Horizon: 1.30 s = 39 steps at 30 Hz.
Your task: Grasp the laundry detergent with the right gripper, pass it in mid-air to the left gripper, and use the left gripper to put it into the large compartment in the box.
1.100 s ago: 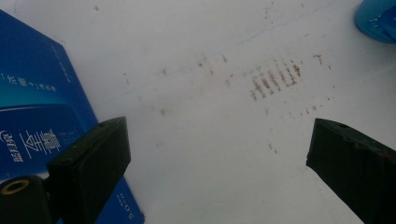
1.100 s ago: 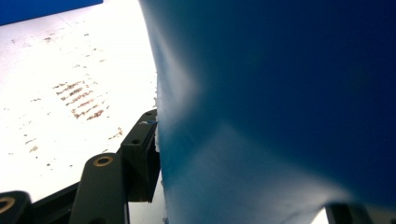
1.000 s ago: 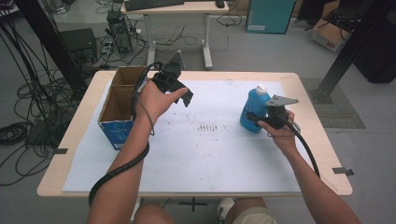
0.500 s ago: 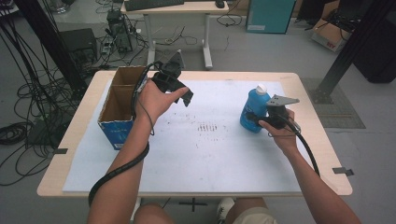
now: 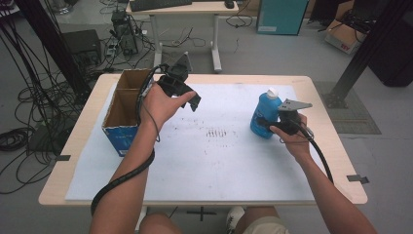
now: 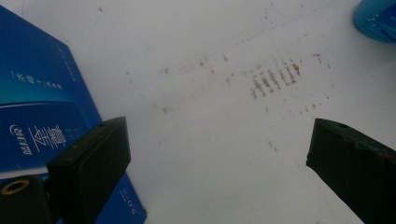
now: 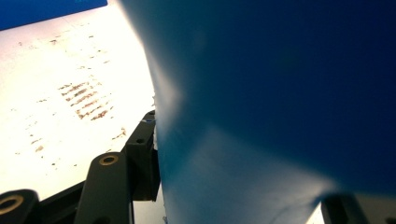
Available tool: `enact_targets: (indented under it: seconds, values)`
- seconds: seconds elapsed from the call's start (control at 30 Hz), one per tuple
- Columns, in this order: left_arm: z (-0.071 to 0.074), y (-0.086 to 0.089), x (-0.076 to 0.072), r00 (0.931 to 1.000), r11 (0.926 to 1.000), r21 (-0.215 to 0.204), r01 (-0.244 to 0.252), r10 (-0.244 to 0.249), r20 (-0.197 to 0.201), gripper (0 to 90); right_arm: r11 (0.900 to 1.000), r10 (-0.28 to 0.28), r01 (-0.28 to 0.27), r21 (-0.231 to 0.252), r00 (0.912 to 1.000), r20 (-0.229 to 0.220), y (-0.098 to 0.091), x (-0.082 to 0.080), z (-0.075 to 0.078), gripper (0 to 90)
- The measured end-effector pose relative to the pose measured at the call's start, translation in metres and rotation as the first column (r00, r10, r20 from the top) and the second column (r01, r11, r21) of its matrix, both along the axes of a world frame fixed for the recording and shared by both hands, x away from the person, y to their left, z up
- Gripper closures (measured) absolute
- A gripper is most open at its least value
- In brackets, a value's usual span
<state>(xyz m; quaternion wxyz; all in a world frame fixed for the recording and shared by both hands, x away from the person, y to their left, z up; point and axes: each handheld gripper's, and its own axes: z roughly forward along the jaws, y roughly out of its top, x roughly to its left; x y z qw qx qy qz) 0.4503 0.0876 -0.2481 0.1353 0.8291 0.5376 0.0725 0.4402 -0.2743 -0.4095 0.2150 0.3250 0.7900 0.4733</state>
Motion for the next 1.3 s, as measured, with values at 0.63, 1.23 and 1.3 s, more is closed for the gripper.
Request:
enact_targets:
  seconds: [0.63, 1.23, 1.3]
  values:
    - [0.0013, -0.0012, -0.0005, 1.0000, 1.0000, 0.000, 0.004, -0.004, 0.001, 6.4, 1.0000, -0.003, 0.003, 0.006, 1.0000, -0.009, -0.0008, 0.0005, 0.0005, 43.4]
    - [0.0019, -0.0008, -0.0013, 1.0000, 1.0000, -0.002, 0.004, -0.004, 0.005, 6.4, 1.0000, -0.002, 0.002, 0.006, 0.9999, -0.010, -0.0009, 0.0007, 0.0006, 43.5]
    - [0.0021, -0.0007, -0.0014, 1.0000, 1.0000, -0.002, 0.004, -0.004, 0.006, 6.4, 1.0000, -0.002, 0.002, 0.006, 0.9999, -0.010, -0.0009, 0.0007, 0.0006, 43.5]
